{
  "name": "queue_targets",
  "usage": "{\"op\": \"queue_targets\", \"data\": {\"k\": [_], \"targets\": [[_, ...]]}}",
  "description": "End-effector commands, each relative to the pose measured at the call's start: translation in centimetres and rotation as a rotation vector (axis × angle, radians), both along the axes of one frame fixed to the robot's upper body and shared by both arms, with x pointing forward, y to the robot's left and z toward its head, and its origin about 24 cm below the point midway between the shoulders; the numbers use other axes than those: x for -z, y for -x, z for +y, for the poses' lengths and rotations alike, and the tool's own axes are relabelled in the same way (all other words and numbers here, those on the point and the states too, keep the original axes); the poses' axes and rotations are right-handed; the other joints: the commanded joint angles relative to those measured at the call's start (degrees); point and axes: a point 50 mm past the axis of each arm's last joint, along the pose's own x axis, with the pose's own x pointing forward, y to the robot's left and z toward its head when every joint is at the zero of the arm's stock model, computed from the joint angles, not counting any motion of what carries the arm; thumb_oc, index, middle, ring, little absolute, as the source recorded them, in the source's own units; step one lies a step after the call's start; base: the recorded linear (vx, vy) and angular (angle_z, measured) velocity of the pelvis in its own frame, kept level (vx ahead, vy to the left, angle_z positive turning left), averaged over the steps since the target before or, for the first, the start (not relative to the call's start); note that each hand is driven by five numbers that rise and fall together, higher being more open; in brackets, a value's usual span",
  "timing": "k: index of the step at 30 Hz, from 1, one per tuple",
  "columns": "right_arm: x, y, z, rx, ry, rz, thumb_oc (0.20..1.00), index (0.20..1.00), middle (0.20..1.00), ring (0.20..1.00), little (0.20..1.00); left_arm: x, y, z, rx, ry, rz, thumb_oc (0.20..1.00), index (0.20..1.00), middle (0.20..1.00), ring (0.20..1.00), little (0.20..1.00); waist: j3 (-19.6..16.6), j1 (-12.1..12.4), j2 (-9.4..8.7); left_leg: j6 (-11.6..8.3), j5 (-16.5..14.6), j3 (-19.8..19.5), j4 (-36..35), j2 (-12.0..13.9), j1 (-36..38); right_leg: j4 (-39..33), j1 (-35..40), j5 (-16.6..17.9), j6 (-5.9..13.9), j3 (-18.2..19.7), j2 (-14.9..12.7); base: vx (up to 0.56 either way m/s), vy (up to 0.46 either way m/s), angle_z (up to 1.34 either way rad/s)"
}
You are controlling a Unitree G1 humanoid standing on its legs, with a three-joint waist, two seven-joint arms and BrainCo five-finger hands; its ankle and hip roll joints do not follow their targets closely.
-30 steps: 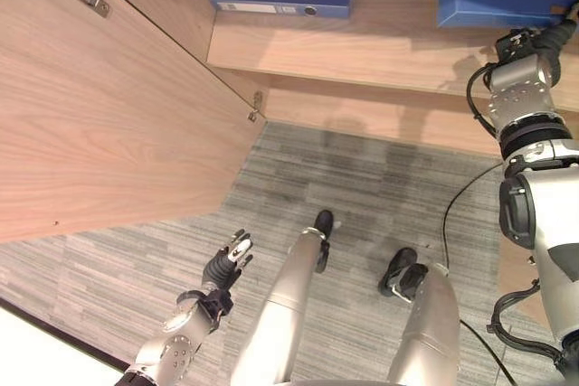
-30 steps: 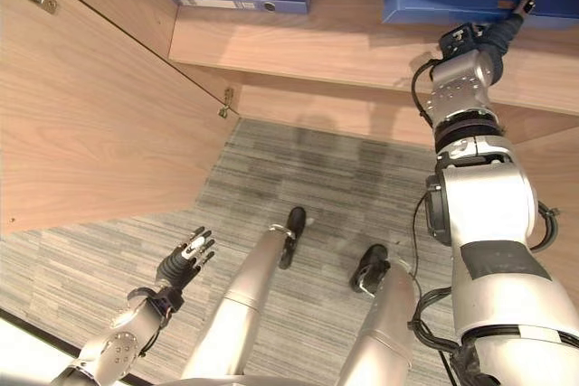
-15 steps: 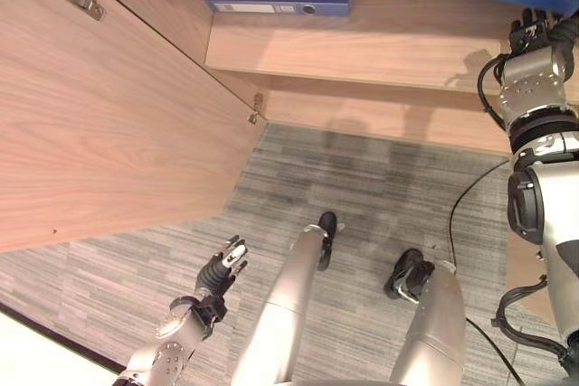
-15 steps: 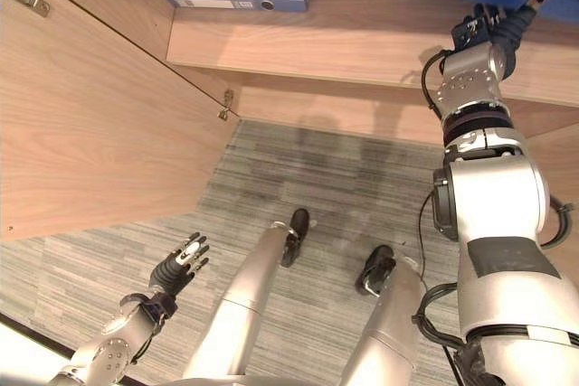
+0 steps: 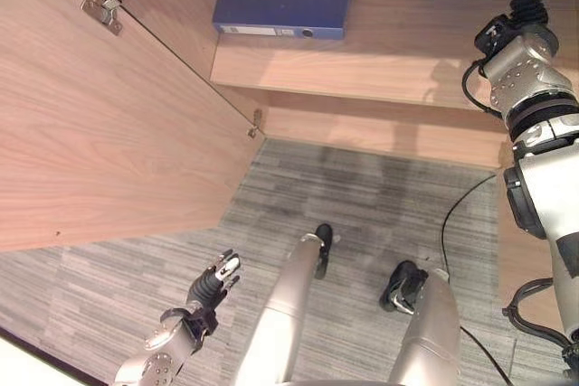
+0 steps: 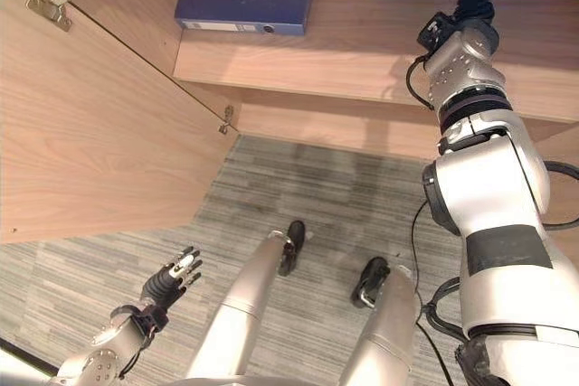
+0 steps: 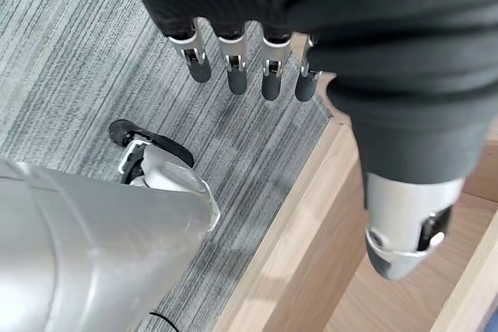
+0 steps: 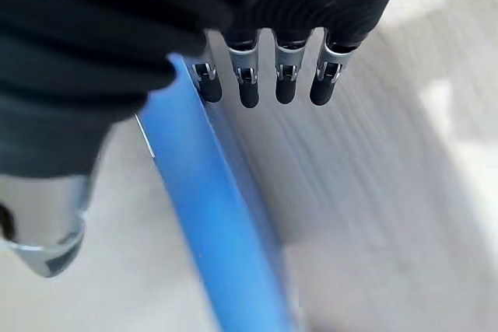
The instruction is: Put the empty folder in the office cabinet
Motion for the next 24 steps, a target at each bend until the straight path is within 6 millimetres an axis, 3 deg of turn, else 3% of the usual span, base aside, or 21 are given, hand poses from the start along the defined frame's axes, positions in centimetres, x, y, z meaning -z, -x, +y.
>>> {"op": "queue_targets", "data": {"k": [1,14,16,24], "targets": [[-5.2,1.0,-0.3,0.011,0.285,-0.009,1.0,1.0,1.0,1.0,1.0,-0.9,0.5,3.3,0.005,-0.106,-0.005,1.0,1.0,1.0,1.0,1.0,1.06,1.23,-1.82,2.23,-5.98,3.07,-1.07,1.99,1.7,-4.66,2.51,-0.99,-2.78,0.63,1.81,0.0,0.0,0.0],[-2.0,2.3,-4.7,0.145,0.728,0.407,1.0,1.0,1.0,1.0,1.0,-0.2,1.9,3.9,0.073,-0.14,0.058,1.0,1.0,1.0,1.0,1.0,0.45,0.98,-1.61,2.73,-4.73,2.84,-3.36,1.67,1.73,-5.81,2.13,-0.22,-2.61,0.17,1.75,0.0,0.0,0.0],[-2.2,2.7,-5.5,0.185,0.796,0.447,1.0,1.0,1.0,1.0,1.0,-0.3,2.0,4.0,0.07,-0.141,0.052,1.0,1.0,1.0,1.0,1.0,0.44,1.13,-1.48,2.78,-4.62,2.87,-3.52,1.57,1.66,-5.82,2.08,-0.24,-2.63,0.24,1.63,0.0,0.0,0.0],[-4.4,3.0,-5.4,0.237,1.045,0.448,1.0,1.0,1.0,1.0,1.0,-0.6,1.9,4.5,0.051,-0.147,0.021,1.0,1.0,1.0,1.0,1.0,0.23,1.15,-0.99,2.85,-4.16,3.1,-3.72,1.49,0.95,-5.77,1.48,-0.21,-2.64,0.49,1.41,0.0,0.0,0.0]]}}
